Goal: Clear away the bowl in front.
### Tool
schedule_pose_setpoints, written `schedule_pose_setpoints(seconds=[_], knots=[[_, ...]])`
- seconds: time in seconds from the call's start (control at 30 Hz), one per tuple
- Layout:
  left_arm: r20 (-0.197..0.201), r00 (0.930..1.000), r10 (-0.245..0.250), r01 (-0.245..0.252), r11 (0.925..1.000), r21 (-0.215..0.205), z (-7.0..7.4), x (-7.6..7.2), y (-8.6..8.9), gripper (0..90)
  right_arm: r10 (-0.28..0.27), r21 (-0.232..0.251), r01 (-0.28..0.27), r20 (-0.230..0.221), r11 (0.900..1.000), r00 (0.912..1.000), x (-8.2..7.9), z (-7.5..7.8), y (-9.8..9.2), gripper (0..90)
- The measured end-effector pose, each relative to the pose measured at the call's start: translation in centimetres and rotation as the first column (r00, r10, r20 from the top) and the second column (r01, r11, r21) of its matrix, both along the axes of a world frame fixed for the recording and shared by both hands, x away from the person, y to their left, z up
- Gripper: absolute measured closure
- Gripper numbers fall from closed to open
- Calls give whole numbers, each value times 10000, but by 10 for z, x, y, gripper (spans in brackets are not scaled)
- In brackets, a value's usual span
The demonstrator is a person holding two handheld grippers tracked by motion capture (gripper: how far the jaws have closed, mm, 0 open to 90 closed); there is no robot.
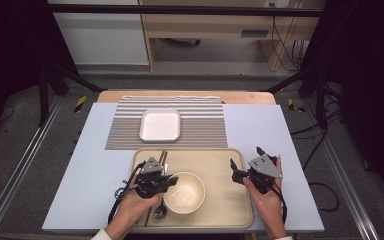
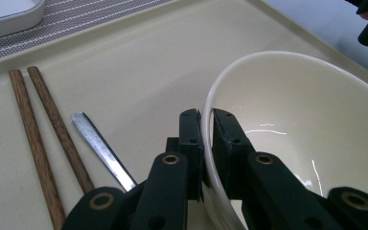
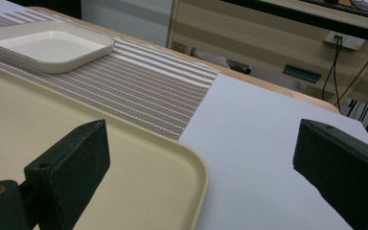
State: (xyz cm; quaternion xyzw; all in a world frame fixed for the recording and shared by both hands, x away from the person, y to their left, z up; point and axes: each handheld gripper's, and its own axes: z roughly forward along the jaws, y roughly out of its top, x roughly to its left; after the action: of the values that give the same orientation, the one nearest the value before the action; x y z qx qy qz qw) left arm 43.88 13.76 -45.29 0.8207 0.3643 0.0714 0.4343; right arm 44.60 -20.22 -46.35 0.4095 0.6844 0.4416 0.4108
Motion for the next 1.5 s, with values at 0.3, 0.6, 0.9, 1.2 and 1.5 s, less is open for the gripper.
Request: schedule_pose_setpoints(seconds=[0.3, 0.6, 0.9, 1.2, 1.5], knots=[[221, 9997, -125, 123, 9999, 81, -1, 0, 0, 822, -6, -7, 6, -6, 10000, 10000, 0, 0, 0, 55], [696, 9976, 21, -39, 9997, 258, 3, 0, 1, 723, 11, -23, -11, -2, 10000, 10000, 0, 0, 0, 54], [1191, 9928, 105, -120, 9999, 119, 14, 0, 1, 511, 5, -31, -5, -9, 10000, 10000, 0, 0, 0, 54], [2264, 9732, 410, -464, 9988, 186, 43, 18, 11, 264, -19, -32, 19, -12, 10000, 10000, 0, 0, 0, 53], [2840, 9533, 1029, -1149, 9930, 258, 52, 41, 20, 153, 43, 81, -43, 50, 10000, 10000, 0, 1, 0, 39]])
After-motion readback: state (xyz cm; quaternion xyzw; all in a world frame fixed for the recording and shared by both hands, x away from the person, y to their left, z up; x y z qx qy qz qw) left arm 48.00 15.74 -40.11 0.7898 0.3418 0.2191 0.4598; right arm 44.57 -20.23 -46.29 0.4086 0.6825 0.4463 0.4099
